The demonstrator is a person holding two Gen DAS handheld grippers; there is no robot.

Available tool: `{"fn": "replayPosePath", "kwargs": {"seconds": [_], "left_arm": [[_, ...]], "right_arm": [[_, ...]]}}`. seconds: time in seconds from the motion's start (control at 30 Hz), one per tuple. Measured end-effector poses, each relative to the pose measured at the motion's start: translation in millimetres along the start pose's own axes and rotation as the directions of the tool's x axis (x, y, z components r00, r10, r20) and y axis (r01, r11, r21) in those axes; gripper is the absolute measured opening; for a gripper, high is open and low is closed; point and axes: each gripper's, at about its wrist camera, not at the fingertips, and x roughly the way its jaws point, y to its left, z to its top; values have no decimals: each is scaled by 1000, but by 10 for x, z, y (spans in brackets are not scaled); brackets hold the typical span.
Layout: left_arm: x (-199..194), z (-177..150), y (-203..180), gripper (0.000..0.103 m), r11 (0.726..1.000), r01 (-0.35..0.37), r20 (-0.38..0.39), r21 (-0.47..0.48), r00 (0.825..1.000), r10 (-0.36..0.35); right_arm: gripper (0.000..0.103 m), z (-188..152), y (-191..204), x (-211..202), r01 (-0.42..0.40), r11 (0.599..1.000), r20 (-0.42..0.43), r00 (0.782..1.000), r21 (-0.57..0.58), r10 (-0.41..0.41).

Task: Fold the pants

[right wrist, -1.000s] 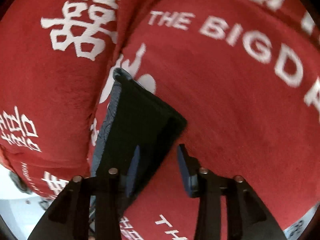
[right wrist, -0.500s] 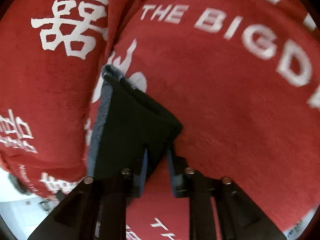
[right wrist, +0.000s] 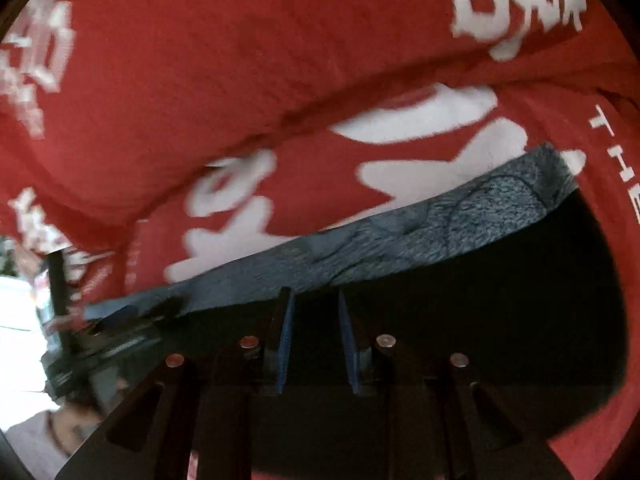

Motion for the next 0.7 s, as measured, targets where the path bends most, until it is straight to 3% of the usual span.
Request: {"fn": "replayPosePath", "kwargs": {"seconds": [0.1,0.23,0.43,0.57,0.7], "left_arm": [[-172,-41,-23,103,999,-4,11,50,1000,3],[-412,-178,-137,103,992,56,25,111,998,-60],[-595,-534,-532,103,974,137,-31,178,991,-133],[-338,-794,-709,103,975,119,-132,187,987,-95],[-333,-904,-693,103,982,114,-91,148,991,-102]], "right_arm": [[23,9,-231,-231,84,992,47,995,93,-88],[39,-111,-379,-499,56,992,28,998,112,-59],[40,-547,-380,-775,2,989,1,1000,145,-2],[40,-852,-414,-748,-36,976,-43,998,214,47],[40,-1024,-437,-733,-49,972,-57,996,231,64]]}}
